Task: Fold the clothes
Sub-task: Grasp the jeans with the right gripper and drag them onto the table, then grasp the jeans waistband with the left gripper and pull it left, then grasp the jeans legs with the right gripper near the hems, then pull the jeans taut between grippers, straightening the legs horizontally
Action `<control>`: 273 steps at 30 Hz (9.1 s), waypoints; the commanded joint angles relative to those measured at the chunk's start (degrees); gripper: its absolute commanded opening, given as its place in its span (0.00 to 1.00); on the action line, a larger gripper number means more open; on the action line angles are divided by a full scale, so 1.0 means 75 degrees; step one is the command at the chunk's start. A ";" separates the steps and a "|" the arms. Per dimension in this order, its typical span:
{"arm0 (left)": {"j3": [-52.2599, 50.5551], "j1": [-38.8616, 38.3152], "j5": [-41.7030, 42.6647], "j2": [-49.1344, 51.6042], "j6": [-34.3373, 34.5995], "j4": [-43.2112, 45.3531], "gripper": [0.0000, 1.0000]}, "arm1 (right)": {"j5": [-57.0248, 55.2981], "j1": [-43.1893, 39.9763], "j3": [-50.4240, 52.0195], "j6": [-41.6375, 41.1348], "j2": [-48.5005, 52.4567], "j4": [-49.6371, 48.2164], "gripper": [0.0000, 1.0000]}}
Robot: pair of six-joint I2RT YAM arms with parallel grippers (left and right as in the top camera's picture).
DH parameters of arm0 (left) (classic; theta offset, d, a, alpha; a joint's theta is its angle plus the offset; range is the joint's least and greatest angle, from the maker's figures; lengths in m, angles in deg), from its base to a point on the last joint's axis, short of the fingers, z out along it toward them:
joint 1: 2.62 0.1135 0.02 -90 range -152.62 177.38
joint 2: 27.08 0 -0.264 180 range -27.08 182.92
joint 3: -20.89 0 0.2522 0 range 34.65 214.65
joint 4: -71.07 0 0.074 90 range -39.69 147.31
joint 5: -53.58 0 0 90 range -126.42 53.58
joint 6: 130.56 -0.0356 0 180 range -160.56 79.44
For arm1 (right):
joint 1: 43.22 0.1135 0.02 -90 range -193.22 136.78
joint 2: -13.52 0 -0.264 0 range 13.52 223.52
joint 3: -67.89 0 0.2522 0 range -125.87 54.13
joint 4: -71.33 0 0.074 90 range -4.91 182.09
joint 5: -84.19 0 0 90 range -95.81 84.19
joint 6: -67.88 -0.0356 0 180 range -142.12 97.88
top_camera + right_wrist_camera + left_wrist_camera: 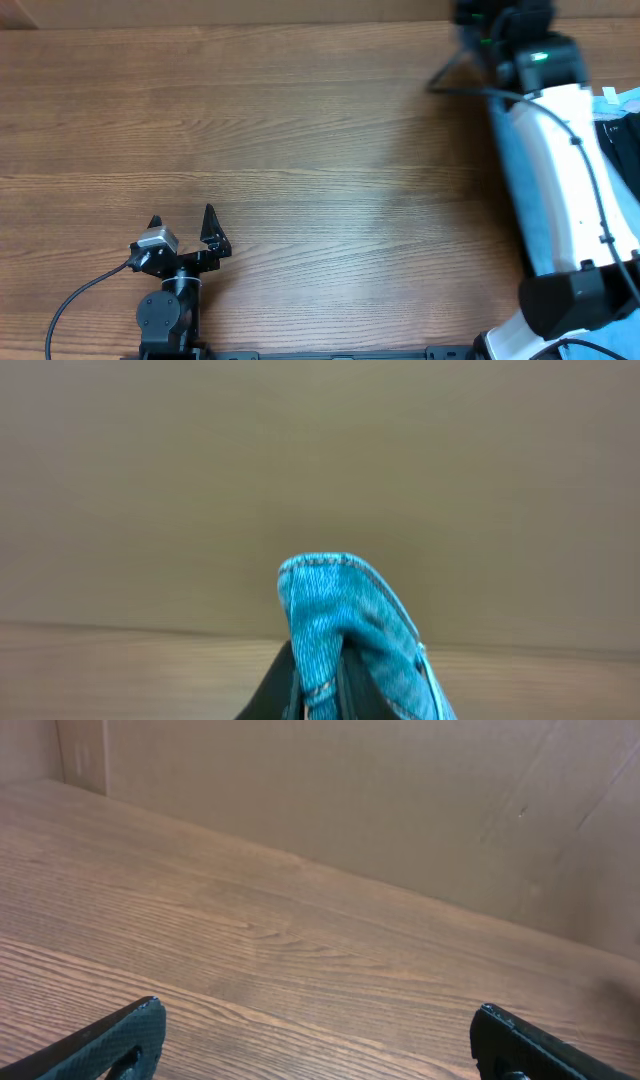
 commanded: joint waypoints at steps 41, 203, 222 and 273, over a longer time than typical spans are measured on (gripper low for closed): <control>-0.0029 -0.0050 -0.0099 -0.0038 -0.0178 0.0029 1.00 | 0.0898 -0.1113 -0.0484 -0.2276 -0.0816 0.5919 1.00; 1.5961 0.1145 0.2072 1.6585 -0.3209 -0.9104 0.04 | 0.1087 -0.1113 0.2483 -0.2868 0.4520 0.0466 0.04; 1.7451 0.1157 0.2098 1.5411 -0.2043 -1.0757 0.04 | 0.0903 -0.1113 -0.1851 -0.3512 0.1798 0.7953 0.04; 1.5434 0.2935 0.1300 1.5070 -0.0831 -1.0147 0.62 | 0.1504 -0.2390 0.4564 -0.2602 0.1227 0.1868 0.37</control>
